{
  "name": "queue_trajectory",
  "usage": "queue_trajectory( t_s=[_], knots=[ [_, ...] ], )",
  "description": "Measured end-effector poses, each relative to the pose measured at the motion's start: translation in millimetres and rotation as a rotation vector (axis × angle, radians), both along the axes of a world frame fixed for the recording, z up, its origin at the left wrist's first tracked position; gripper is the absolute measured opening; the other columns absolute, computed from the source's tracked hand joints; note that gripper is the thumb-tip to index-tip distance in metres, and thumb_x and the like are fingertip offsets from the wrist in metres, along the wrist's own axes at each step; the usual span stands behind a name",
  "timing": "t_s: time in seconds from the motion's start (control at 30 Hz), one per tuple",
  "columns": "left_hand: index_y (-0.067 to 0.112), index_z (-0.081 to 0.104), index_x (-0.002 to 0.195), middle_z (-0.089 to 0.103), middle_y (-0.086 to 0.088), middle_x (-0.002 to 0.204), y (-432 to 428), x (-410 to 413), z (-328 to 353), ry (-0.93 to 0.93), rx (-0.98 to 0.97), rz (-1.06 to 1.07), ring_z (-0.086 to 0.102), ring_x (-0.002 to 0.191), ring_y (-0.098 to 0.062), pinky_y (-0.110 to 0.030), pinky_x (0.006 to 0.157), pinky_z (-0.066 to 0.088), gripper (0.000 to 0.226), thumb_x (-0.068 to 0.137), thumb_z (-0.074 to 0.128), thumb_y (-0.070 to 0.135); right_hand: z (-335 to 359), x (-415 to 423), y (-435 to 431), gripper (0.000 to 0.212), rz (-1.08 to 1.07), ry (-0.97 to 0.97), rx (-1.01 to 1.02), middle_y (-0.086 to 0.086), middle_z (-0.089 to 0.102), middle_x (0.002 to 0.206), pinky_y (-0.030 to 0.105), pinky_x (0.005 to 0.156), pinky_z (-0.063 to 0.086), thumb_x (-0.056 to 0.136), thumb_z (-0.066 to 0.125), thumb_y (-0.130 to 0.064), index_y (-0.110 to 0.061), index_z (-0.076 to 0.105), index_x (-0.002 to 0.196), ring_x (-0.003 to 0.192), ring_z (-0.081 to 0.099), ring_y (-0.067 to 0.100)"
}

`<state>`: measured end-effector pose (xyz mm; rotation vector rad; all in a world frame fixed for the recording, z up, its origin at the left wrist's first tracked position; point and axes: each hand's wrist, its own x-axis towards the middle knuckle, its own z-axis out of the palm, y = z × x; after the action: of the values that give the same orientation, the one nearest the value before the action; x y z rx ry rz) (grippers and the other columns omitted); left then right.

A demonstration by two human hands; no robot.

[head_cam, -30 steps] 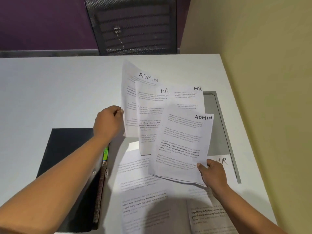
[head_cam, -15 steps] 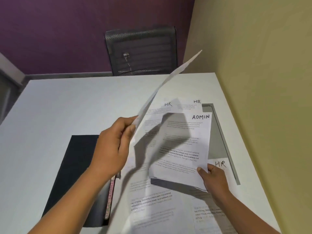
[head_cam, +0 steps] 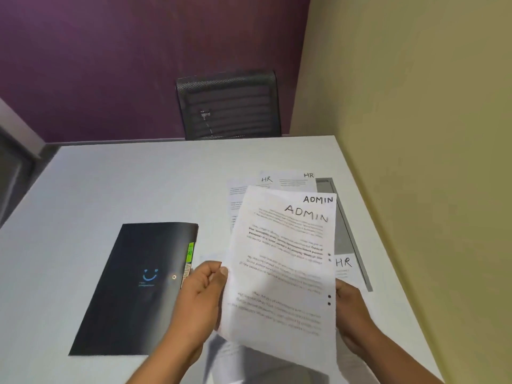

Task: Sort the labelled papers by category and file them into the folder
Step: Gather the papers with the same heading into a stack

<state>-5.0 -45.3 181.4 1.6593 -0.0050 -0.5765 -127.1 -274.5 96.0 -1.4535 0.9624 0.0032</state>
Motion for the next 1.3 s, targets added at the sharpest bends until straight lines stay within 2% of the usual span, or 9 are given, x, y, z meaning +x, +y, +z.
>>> queue_trajectory(
  t_s=[0.1, 0.2, 0.37, 0.43, 0.63, 0.83, 1.0, 1.13, 1.3],
  knots=[
    [0.014, 0.062, 0.067, 0.060, 0.004, 0.058, 11, -8, -8, -0.067, 0.139, 0.036, 0.049, 0.053, -0.016, -0.031, 0.057, 0.037, 0.031, 0.098, 0.059, 0.019, 14, -9, 6, 0.013, 0.038, -0.080, 0.059, 0.005, 0.080, 0.095, 0.047, 0.081, 0.060, 0.093, 0.068, -0.016, -0.019, 0.080, 0.096, 0.092, 0.075, 0.030],
    [0.024, 0.070, 0.077, 0.074, 0.011, 0.085, 22, -5, -16, -0.111, 0.245, 0.148, 0.066, 0.078, -0.004, -0.030, 0.074, 0.047, 0.024, 0.094, 0.061, 0.039, 23, -20, 11, 0.013, 0.085, -0.136, 0.116, 0.005, 0.079, 0.102, 0.040, 0.076, 0.060, 0.091, 0.071, -0.023, -0.021, 0.080, 0.100, 0.095, 0.075, 0.028],
    [0.018, 0.070, 0.110, 0.078, 0.001, 0.105, 23, 4, -24, 0.287, 0.053, 0.004, 0.074, 0.098, -0.022, -0.046, 0.095, 0.053, 0.023, 0.101, 0.053, 0.030, 28, -33, 18, 0.020, 0.248, -0.164, 0.210, 0.010, 0.077, 0.109, 0.039, 0.075, 0.058, 0.089, 0.073, -0.015, -0.020, 0.078, 0.108, 0.099, 0.074, 0.032],
    [0.013, 0.069, 0.114, 0.078, -0.004, 0.106, 22, 0, -28, 0.255, 0.011, 0.004, 0.075, 0.097, -0.025, -0.045, 0.091, 0.056, 0.021, 0.101, 0.053, 0.013, 26, -33, 19, 0.026, 0.272, -0.156, 0.180, 0.009, 0.077, 0.109, 0.041, 0.076, 0.050, 0.090, 0.070, -0.006, -0.023, 0.077, 0.109, 0.100, 0.071, 0.042],
    [0.012, 0.071, 0.112, 0.078, -0.009, 0.105, 26, -13, -35, 0.217, -0.083, 0.089, 0.075, 0.095, -0.031, -0.044, 0.084, 0.059, 0.027, 0.094, 0.059, -0.004, 26, -32, 19, 0.044, 0.089, -0.189, 0.287, 0.010, 0.075, 0.117, 0.032, 0.073, 0.056, 0.103, 0.040, -0.048, -0.025, 0.075, 0.116, 0.098, 0.072, 0.030],
    [0.011, 0.068, 0.110, 0.078, -0.010, 0.104, 31, -18, -44, 0.221, -0.134, 0.118, 0.075, 0.092, -0.032, -0.038, 0.072, 0.062, 0.037, 0.085, 0.065, -0.015, 19, -30, 25, 0.028, 0.103, -0.272, 0.240, 0.013, 0.074, 0.117, 0.057, 0.096, 0.053, 0.093, 0.068, -0.007, -0.008, 0.067, 0.121, 0.106, 0.072, 0.036],
    [0.008, 0.066, 0.112, 0.078, -0.012, 0.104, 34, -21, -45, 0.189, -0.170, 0.150, 0.075, 0.092, -0.033, -0.040, 0.072, 0.062, 0.042, 0.079, 0.069, -0.017, 19, -30, 31, 0.026, 0.113, -0.266, 0.221, 0.013, 0.076, 0.112, 0.052, 0.087, 0.059, 0.092, 0.067, -0.001, -0.010, 0.071, 0.117, 0.102, 0.073, 0.034],
    [0.010, 0.068, 0.117, 0.076, -0.015, 0.109, 33, -20, -40, 0.196, -0.261, 0.156, 0.074, 0.098, -0.034, -0.047, 0.081, 0.061, 0.030, 0.087, 0.071, 0.006, 17, -27, 34, 0.025, 0.103, -0.272, 0.195, 0.012, 0.077, 0.109, 0.050, 0.084, 0.061, 0.092, 0.066, -0.002, -0.009, 0.071, 0.115, 0.100, 0.074, 0.033],
    [0.012, 0.069, 0.119, 0.077, -0.010, 0.109, 31, -18, -35, 0.189, -0.287, 0.168, 0.074, 0.098, -0.027, -0.028, 0.070, 0.061, 0.026, 0.102, 0.051, 0.021, 17, -22, 32, 0.024, 0.089, -0.299, 0.229, 0.014, 0.077, 0.109, 0.050, 0.083, 0.061, 0.093, 0.064, -0.001, -0.006, 0.072, 0.115, 0.100, 0.074, 0.036]
  ],
)
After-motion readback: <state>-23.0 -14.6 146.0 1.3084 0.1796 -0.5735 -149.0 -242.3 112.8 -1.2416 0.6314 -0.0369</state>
